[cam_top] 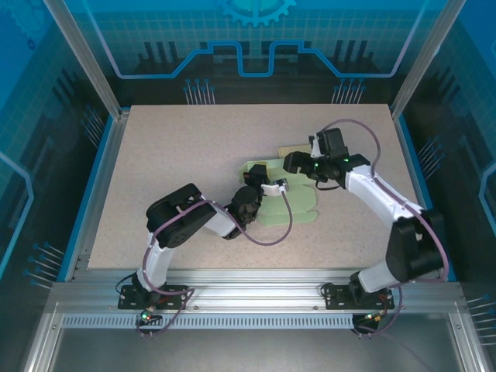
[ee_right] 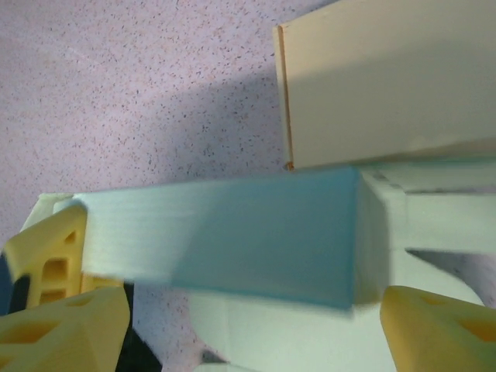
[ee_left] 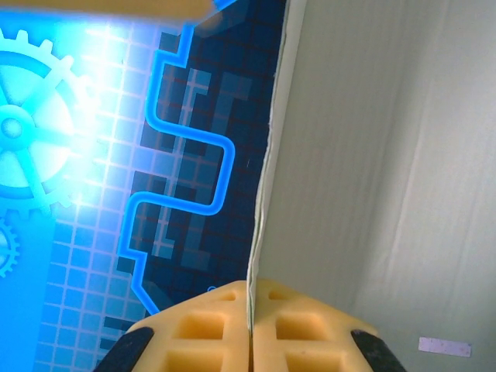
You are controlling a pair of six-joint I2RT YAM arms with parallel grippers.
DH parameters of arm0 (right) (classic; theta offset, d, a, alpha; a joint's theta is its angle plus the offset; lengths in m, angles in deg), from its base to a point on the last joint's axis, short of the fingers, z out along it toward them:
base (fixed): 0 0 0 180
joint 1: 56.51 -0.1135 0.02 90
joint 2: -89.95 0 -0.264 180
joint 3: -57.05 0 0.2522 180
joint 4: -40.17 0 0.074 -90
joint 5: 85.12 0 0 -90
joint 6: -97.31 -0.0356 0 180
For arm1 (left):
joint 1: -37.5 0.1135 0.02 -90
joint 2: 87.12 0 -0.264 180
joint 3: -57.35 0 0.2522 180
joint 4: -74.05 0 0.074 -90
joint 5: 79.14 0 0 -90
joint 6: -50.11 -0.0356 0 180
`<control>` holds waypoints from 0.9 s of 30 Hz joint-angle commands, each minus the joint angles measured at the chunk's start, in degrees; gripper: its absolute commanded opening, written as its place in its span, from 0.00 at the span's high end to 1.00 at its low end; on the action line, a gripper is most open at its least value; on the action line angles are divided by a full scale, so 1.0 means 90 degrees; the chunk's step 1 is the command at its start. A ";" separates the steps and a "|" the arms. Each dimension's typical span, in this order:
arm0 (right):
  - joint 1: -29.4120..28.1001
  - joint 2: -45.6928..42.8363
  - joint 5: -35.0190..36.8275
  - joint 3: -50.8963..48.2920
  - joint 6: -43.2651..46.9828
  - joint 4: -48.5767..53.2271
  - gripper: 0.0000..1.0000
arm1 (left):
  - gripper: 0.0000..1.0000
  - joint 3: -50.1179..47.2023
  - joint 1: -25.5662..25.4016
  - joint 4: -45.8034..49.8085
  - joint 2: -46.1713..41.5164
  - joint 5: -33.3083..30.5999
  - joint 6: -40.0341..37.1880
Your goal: Fold the paper box
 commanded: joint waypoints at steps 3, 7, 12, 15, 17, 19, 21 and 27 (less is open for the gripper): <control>0.0034 -0.1459 0.0750 -0.0645 0.0073 0.0792 0.00 | 0.92 -0.0155 0.0069 -0.0214 -0.0194 -0.0021 0.0153; 0.0233 -0.2461 0.0841 -0.1326 -0.0148 0.0872 0.00 | 0.91 -0.0235 0.0069 -0.0088 -0.0332 0.0002 0.0303; 0.1098 -0.3460 -0.0080 -0.2513 -0.0576 0.0444 0.00 | 0.91 -0.0298 0.0073 0.0188 -0.0631 0.0001 0.0653; 0.1775 -0.3525 -0.1104 -0.3019 -0.0849 0.0066 0.00 | 0.91 -0.0313 0.0077 0.0423 -0.0821 0.0058 0.0883; 0.1971 -0.3388 -0.1500 -0.3161 -0.0919 -0.0029 0.00 | 0.91 -0.0304 0.0077 0.0480 -0.0871 0.0058 0.0945; 0.1940 -0.3260 -0.1311 -0.3144 -0.0901 0.0086 0.00 | 0.91 -0.0294 0.0069 0.0514 -0.0898 0.0059 0.0945; 0.1836 -0.3159 -0.0983 -0.3033 -0.0743 0.0256 0.00 | 0.91 -0.0283 0.0066 0.0546 -0.0930 0.0057 0.0945; 0.1268 -0.2921 0.0000 -0.2463 -0.0211 0.0796 0.00 | 0.91 -0.0299 0.0070 0.0715 -0.1109 0.0106 0.1134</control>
